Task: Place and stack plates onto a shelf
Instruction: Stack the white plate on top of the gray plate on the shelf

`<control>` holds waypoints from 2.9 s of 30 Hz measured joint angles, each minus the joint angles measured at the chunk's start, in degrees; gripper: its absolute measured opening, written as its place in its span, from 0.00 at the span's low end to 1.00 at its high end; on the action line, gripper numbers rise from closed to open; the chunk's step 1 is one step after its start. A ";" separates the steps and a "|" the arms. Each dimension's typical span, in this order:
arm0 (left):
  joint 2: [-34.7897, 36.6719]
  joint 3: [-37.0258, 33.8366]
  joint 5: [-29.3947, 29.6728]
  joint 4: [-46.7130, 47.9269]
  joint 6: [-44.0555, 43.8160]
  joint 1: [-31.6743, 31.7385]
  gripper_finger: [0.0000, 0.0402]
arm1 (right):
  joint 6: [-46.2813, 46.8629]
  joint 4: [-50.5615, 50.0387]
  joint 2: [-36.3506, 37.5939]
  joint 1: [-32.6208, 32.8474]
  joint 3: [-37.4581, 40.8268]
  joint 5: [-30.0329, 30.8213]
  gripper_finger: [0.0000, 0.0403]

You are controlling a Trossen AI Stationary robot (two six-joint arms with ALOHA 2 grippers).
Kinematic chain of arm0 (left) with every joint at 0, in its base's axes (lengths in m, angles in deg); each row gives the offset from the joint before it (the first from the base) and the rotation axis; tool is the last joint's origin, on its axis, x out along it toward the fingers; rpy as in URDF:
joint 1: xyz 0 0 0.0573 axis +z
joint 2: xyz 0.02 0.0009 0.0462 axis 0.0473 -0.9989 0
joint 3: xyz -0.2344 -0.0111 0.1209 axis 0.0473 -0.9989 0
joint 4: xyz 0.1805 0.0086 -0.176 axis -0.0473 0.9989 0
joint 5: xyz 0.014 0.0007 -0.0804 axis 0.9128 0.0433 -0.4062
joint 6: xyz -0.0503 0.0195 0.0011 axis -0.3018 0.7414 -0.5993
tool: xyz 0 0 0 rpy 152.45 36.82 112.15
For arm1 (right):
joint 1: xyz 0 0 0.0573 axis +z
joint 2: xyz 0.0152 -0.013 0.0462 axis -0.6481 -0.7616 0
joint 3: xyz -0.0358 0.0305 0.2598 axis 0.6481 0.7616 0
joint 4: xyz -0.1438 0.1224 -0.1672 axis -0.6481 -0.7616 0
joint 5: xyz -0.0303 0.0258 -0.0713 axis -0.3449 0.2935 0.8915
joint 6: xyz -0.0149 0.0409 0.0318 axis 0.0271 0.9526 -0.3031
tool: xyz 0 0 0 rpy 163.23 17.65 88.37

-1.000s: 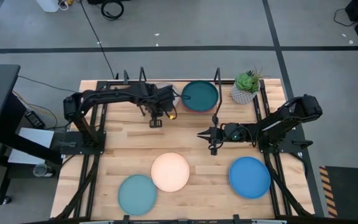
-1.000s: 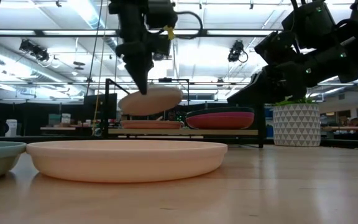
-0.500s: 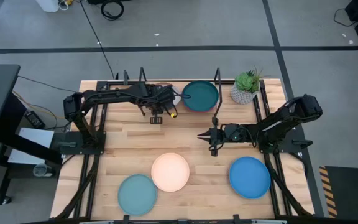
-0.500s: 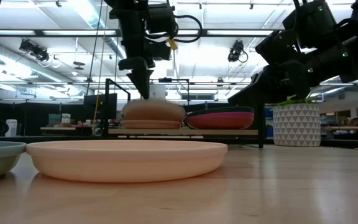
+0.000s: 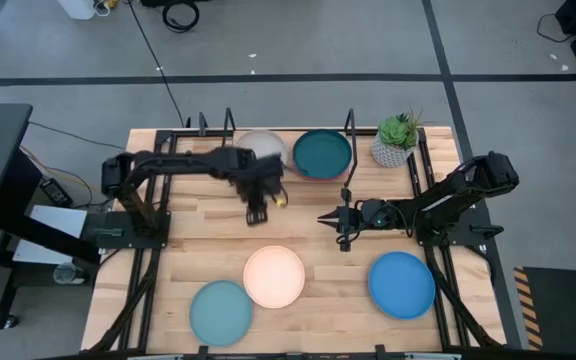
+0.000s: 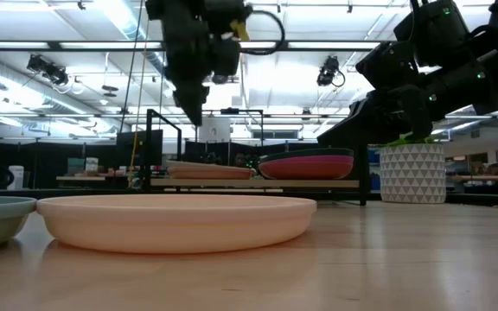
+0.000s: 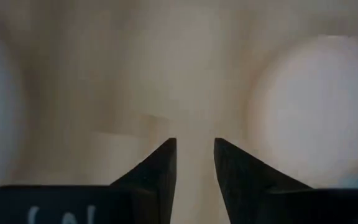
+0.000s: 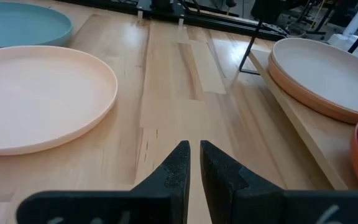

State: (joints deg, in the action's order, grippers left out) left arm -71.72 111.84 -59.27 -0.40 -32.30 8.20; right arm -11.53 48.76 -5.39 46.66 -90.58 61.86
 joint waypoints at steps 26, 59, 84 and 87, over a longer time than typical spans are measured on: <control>-10.78 -0.04 17.19 -3.38 -35.38 -21.37 0.52 | -1.33 1.60 0.02 0.00 -0.02 -0.02 0.11; -15.95 -0.04 10.22 -5.85 -20.96 -17.29 0.04 | -0.92 1.27 0.02 0.04 -0.02 -0.62 0.11; 1.90 1.22 19.94 -7.84 -13.92 19.29 0.04 | -1.37 1.79 0.02 0.04 -0.02 -0.58 0.11; 1.88 1.20 20.04 -7.61 -13.91 24.06 0.04 | -1.44 1.77 0.02 0.04 -0.02 -0.57 0.11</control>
State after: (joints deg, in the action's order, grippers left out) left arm -69.84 113.04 -39.23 -8.00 -46.21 32.27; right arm -12.97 50.53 -5.36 46.70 -90.60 61.29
